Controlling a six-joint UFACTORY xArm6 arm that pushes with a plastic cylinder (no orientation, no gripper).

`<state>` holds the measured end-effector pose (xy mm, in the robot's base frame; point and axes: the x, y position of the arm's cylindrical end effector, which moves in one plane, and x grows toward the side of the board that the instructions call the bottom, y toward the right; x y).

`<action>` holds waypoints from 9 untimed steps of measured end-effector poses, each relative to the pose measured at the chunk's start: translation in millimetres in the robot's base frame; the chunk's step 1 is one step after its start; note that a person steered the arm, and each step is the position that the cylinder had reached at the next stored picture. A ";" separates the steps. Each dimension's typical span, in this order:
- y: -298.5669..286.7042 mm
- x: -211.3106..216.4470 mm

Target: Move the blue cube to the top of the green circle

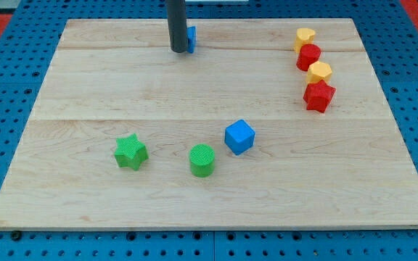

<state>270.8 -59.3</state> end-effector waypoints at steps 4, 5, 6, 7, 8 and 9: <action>96.6 110.5; 120.6 164.3; 124.1 210.2; 96.7 231.8; 84.7 237.0; 106.7 278.5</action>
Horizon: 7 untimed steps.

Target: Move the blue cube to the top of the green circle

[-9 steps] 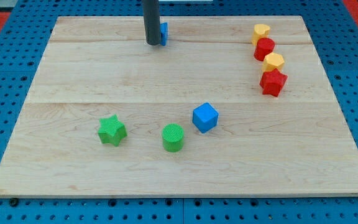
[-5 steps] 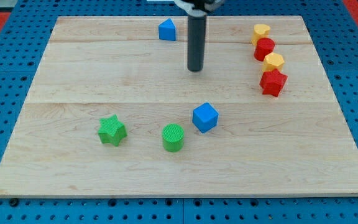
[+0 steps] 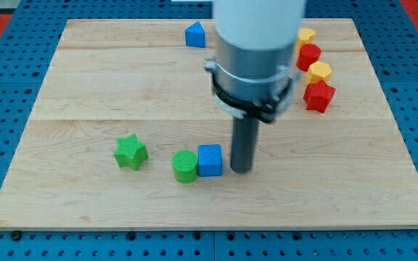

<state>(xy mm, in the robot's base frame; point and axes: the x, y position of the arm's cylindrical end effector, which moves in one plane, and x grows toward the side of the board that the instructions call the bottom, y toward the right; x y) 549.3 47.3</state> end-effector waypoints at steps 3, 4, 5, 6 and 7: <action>-30.7 -50.6; -42.5 -46.0; -51.9 -25.6; -89.2 -32.6; -116.7 -65.0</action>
